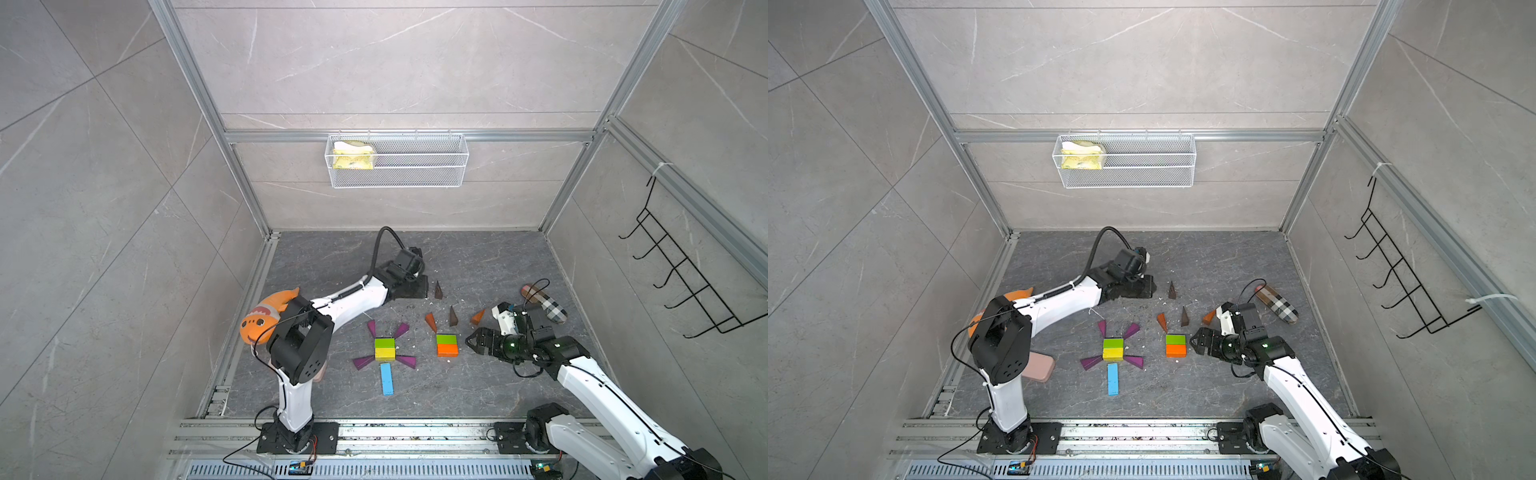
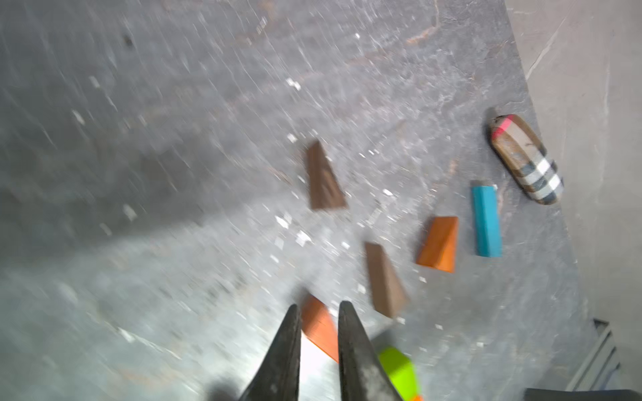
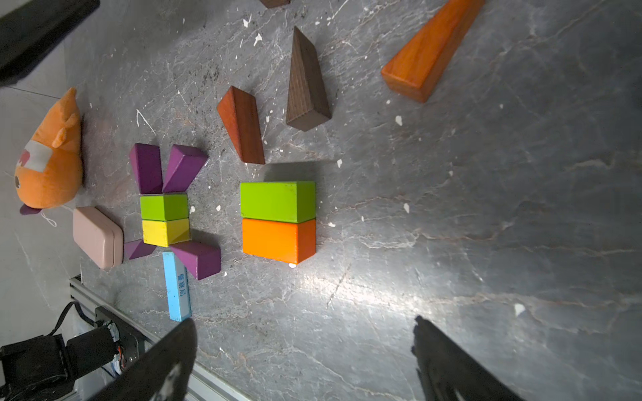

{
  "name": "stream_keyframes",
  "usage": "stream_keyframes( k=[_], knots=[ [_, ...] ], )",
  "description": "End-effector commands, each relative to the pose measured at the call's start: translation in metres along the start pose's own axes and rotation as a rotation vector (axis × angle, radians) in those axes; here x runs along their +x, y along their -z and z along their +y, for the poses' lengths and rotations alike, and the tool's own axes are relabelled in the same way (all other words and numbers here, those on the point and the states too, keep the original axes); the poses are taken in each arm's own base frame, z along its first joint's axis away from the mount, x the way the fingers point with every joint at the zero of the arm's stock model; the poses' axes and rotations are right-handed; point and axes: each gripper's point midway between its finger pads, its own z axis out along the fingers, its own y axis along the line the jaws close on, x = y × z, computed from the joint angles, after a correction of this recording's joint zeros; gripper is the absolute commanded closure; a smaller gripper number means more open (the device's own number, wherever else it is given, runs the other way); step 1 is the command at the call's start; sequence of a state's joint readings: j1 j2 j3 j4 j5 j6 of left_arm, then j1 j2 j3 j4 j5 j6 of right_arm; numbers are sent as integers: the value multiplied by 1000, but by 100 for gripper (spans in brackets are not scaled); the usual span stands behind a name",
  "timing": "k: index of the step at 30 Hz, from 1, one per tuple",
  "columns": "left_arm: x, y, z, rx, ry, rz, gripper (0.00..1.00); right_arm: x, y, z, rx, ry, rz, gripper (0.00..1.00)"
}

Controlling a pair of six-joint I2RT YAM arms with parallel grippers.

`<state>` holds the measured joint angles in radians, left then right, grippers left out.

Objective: Assemble a small pinwheel with building blocks
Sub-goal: Assemble the building block at the center of the board.

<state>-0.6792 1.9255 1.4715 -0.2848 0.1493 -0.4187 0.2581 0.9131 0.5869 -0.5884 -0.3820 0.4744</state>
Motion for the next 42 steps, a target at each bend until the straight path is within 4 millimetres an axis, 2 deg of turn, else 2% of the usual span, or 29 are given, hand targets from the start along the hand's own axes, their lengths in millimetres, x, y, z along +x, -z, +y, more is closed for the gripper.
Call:
stream_keyframes(
  k=[1,4,8,17,29,38,42],
  knots=[
    [15,-5,-28,210,-341,90,78,-4,-1,7,-38,17,-6,3],
    [15,-13,-14,196,-424,118,79,-12,3,12,-47,30,-29,2],
    [11,-19,3,169,-451,120,80,-18,9,15,-42,50,-49,2],
    [33,-26,21,141,-502,161,77,-20,4,19,-55,63,-25,0],
    [57,-42,3,255,-535,222,75,-20,1,14,-33,76,-20,1],
    [71,-57,2,199,-596,252,73,-20,0,11,-18,65,-17,0],
    [70,-58,1,188,-601,250,72,-20,-1,11,-16,63,-15,0]
  ],
)
